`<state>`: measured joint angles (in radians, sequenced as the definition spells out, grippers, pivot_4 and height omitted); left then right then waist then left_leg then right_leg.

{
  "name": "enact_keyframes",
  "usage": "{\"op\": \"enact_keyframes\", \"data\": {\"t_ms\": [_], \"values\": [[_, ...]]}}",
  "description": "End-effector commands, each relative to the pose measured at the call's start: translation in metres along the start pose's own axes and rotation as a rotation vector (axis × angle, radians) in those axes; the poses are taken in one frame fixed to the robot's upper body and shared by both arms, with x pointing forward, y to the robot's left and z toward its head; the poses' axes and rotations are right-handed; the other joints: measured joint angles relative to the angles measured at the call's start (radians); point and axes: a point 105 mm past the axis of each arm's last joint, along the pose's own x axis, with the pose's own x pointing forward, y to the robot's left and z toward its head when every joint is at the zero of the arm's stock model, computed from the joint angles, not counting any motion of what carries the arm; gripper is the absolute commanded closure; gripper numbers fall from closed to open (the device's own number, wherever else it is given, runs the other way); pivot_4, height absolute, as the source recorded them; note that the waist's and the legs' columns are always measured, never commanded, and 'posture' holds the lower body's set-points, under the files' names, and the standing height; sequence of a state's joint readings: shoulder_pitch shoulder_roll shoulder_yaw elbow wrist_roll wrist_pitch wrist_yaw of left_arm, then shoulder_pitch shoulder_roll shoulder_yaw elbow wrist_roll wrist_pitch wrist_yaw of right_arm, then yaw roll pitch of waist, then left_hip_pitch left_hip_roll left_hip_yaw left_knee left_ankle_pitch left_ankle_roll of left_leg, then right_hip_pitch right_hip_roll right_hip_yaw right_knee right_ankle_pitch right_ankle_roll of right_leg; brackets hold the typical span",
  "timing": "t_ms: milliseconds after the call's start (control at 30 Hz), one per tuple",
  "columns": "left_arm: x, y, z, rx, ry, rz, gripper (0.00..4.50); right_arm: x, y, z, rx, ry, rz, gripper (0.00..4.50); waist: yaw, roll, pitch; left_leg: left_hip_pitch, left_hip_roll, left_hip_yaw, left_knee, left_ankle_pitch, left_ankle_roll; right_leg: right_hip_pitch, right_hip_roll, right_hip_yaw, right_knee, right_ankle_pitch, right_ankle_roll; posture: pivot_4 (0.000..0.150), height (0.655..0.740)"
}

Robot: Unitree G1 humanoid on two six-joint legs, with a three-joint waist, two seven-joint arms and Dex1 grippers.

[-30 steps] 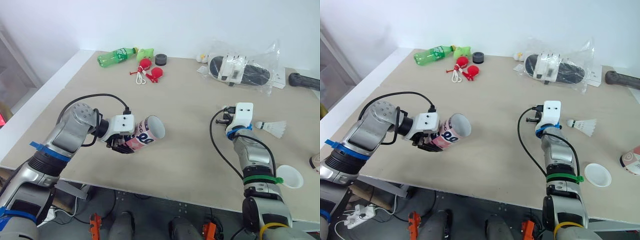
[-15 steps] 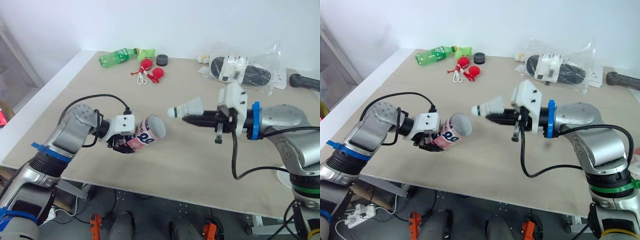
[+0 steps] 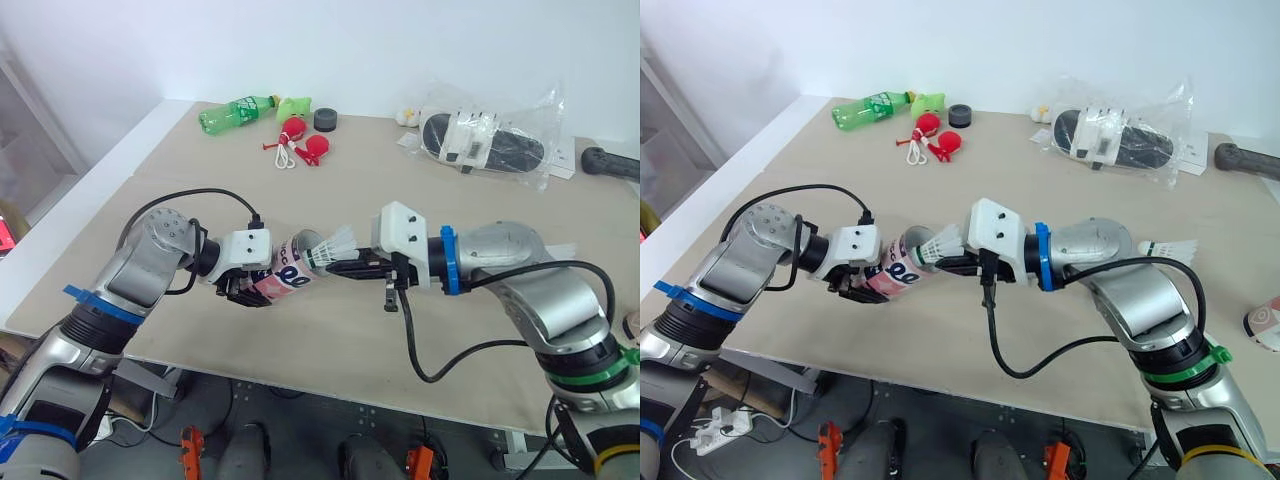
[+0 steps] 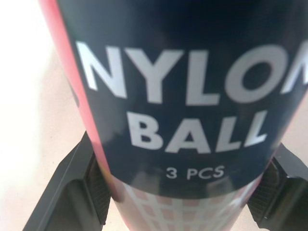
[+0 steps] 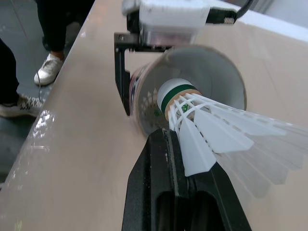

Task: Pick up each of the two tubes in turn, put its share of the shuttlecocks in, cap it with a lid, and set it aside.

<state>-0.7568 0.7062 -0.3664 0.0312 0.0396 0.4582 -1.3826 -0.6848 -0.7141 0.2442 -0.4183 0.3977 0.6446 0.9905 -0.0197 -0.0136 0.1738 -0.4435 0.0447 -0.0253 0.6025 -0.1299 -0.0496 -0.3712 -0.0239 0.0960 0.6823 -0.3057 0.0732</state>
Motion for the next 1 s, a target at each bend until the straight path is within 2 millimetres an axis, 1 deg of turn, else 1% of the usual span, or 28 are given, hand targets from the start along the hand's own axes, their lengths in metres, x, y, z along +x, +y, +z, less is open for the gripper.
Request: {"op": "enact_keyframes", "data": {"t_ms": [33, 100, 133, 167, 200, 233, 267, 300, 367, 400, 433, 500, 533, 567, 600, 633, 700, 767, 800, 900, 1000], "values": [[0.016, -0.012, -0.006, -0.022, 0.008, -0.068, 1.46, -0.007, 0.001, 0.026, -0.051, -0.067, -0.005, 3.54, 0.001, 0.0, 0.0, 0.0, 0.0, 0.0, 0.0, 0.0, 0.0, 0.0, 0.0, -0.001, 0.0, 0.0, 0.0, 0.15, 0.74], [0.017, -0.012, -0.006, -0.022, 0.008, -0.069, 1.46, -0.008, 0.002, 0.029, -0.046, -0.079, -0.006, 2.43, 0.001, 0.0, 0.0, 0.0, 0.0, 0.0, 0.0, 0.0, 0.0, 0.0, -0.001, 0.0, 0.0, 0.0, 0.0, 0.15, 0.74], [0.017, -0.012, -0.006, -0.022, 0.007, -0.07, 1.46, -0.009, 0.002, 0.03, -0.041, -0.081, -0.009, 2.11, 0.001, 0.0, 0.0, 0.0, 0.0, 0.0, 0.0, 0.0, 0.0, 0.0, -0.001, 0.0, 0.0, 0.0, 0.0, 0.15, 0.74], [0.017, -0.012, -0.005, -0.022, 0.006, -0.071, 1.46, -0.01, 0.001, 0.03, -0.034, -0.086, -0.015, 2.11, 0.001, 0.0, 0.0, 0.0, 0.0, 0.0, 0.0, 0.0, 0.0, 0.001, 0.0, -0.001, 0.0, 0.0, 0.0, 0.15, 0.74], [0.018, -0.012, -0.005, -0.021, 0.006, -0.072, 1.46, -0.012, 0.001, 0.031, -0.026, -0.091, -0.024, 1.4, 0.001, 0.0, 0.0, 0.0, 0.0, 0.0, 0.0, 0.0, 0.0, 0.0, 0.0, -0.001, 0.0, 0.0, 0.0, 0.15, 0.74], [0.018, -0.012, -0.005, -0.021, 0.005, -0.073, 1.46, -0.014, 0.0, 0.031, -0.014, -0.094, -0.039, 1.05, 0.001, 0.0, 0.0, 0.0, 0.0, -0.001, 0.0, 0.0, 0.0, 0.0, 0.0, -0.001, 0.0, 0.0, 0.0, 0.15, 0.74], [0.018, -0.012, -0.004, -0.02, 0.004, -0.074, 1.46, -0.016, -0.001, 0.031, -0.006, -0.096, -0.049, 0.6, 0.001, 0.0, 0.0, 0.0, 0.0, -0.001, 0.0, 0.0, 0.0, 0.001, 0.0, -0.001, 0.0, 0.0, 0.0, 0.15, 0.74], [0.019, -0.012, -0.004, -0.02, 0.004, -0.075, 1.46, -0.019, -0.002, 0.031, 0.005, -0.098, -0.066, 0.05, 0.001, 0.0, 0.0, 0.0, 0.0, -0.001, 0.0, 0.0, 0.0, 0.001, 0.0, -0.001, 0.0, 0.0, 0.0, 0.15, 0.74], [0.019, -0.012, -0.004, -0.019, 0.003, -0.076, 1.46, -0.034, -0.012, 0.032, 0.054, -0.13, -0.165, 0.05, 0.003, 0.0, 0.0, 0.0, 0.0, -0.001, 0.0, 0.0, 0.0, 0.001, 0.0, -0.001, 0.0, 0.0, 0.0, 0.15, 0.74], [0.019, -0.012, -0.004, -0.019, 0.001, -0.076, 1.46, -0.05, -0.025, 0.028, 0.089, -0.138, -0.295, 0.05, 0.004, 0.0, 0.0, 0.0, 0.0, -0.001, 0.0, 0.0, 0.0, 0.001, -0.001, -0.001, 0.0, 0.0, 0.0, 0.15, 0.74], [0.019, -0.012, -0.003, -0.018, 0.0, -0.077, 1.46, -0.066, -0.037, 0.019, 0.121, -0.12, -0.431, 0.05, 0.007, -0.001, 0.0, -0.001, 0.0, -0.001, 0.0, 0.0, 0.0, 0.001, -0.001, -0.001, 0.0, 0.0, 0.0, 0.15, 0.74], [0.021, -0.011, -0.002, -0.016, -0.006, -0.081, 1.46, -0.098, -0.057, -0.006, 0.187, -0.046, -0.694, 0.05, 0.012, -0.001, -0.001, -0.002, 0.0, -0.001, 0.001, 0.0, 0.0, 0.001, -0.001, -0.002, -0.001, 0.0, -0.001, 0.15, 0.74], [0.022, -0.012, -0.001, -0.014, -0.01, -0.085, 1.46, -0.115, -0.065, -0.02, 0.217, -0.001, -0.811, 0.05, 0.013, -0.001, -0.001, -0.002, -0.001, 0.0, 0.001, 0.0, 0.0, 0.001, -0.001, -0.002, -0.001, 0.0, -0.001, 0.15, 0.74], [0.023, -0.012, 0.001, -0.012, -0.014, -0.09, 1.46, -0.136, -0.072, -0.036, 0.268, 0.043, -0.948, 0.05, 0.014, -0.001, -0.001, -0.002, -0.001, 0.0, 0.001, 0.0, 0.0, 0.001, -0.002, -0.002, -0.001, 0.0, -0.001, 0.15, 0.74], [0.024, -0.013, 0.001, -0.011, -0.018, -0.095, 1.46, -0.155, -0.076, -0.049, 0.306, 0.08, -1.06, 0.05, 0.015, -0.001, -0.001, -0.002, -0.001, 0.0, 0.001, 0.0, 0.0, 0.001, -0.001, -0.002, -0.001, 0.0, -0.001, 0.15, 0.74], [0.024, -0.013, 0.002, -0.01, -0.019, -0.097, 1.46, -0.166, -0.077, -0.056, 0.33, 0.101, -1.126, 0.05, 0.015, -0.001, -0.001, -0.002, -0.001, 0.0, 0.001, 0.0, 0.0, 0.001, -0.001, -0.002, -0.001, 0.0, -0.001, 0.15, 0.74], [0.026, -0.013, 0.001, -0.01, -0.02, -0.101, 1.46, -0.198, -0.075, -0.074, 0.383, 0.162, -1.275, 0.05, 0.016, 0.0, -0.001, -0.002, -0.001, 0.0, 0.0, 0.0, 0.0, 0.0, -0.001, -0.001, -0.001, 0.0, -0.001, 0.15, 0.74], [0.028, -0.014, 0.002, -0.009, -0.023, -0.106, 1.46, -0.228, -0.065, -0.098, 0.448, 0.257, -1.401, 0.05, 0.018, 0.002, -0.002, -0.002, -0.001, 0.001, 0.0, 0.0, 0.0, 0.0, -0.001, 0.0, -0.001, 0.0, -0.001, 0.15, 0.74], [0.029, -0.014, 0.003, -0.009, -0.027, -0.11, 1.46, -0.24, -0.06, -0.108, 0.476, 0.304, -1.451, 0.05, 0.018, 0.002, -0.002, -0.002, -0.001, 0.002, 0.0, 0.0, 0.0, 0.0, -0.001, 0.0, -0.001, 0.0, -0.001, 0.15, 0.74], [0.032, -0.016, 0.004, -0.007, -0.035, -0.118, 1.46, -0.26, -0.049, -0.128, 0.531, 0.375, -1.538, 0.05, 0.027, 0.002, -0.003, -0.002, -0.003, 0.001, 0.0, 0.0, 0.0, 0.001, -0.002, 0.001, -0.001, -0.001, -0.001, 0.15, 0.74], [0.034, -0.017, 0.005, -0.007, -0.037, -0.121, 1.46, -0.268, -0.044, -0.14, 0.557, 0.414, -1.562, 0.05, 0.025, 0.005, -0.005, -0.002, -0.003, 0.004, 0.0, 0.0, 0.0, 0.0, -0.002, 0.005, -0.001, 0.0, 0.001, 0.15, 0.74]]}}
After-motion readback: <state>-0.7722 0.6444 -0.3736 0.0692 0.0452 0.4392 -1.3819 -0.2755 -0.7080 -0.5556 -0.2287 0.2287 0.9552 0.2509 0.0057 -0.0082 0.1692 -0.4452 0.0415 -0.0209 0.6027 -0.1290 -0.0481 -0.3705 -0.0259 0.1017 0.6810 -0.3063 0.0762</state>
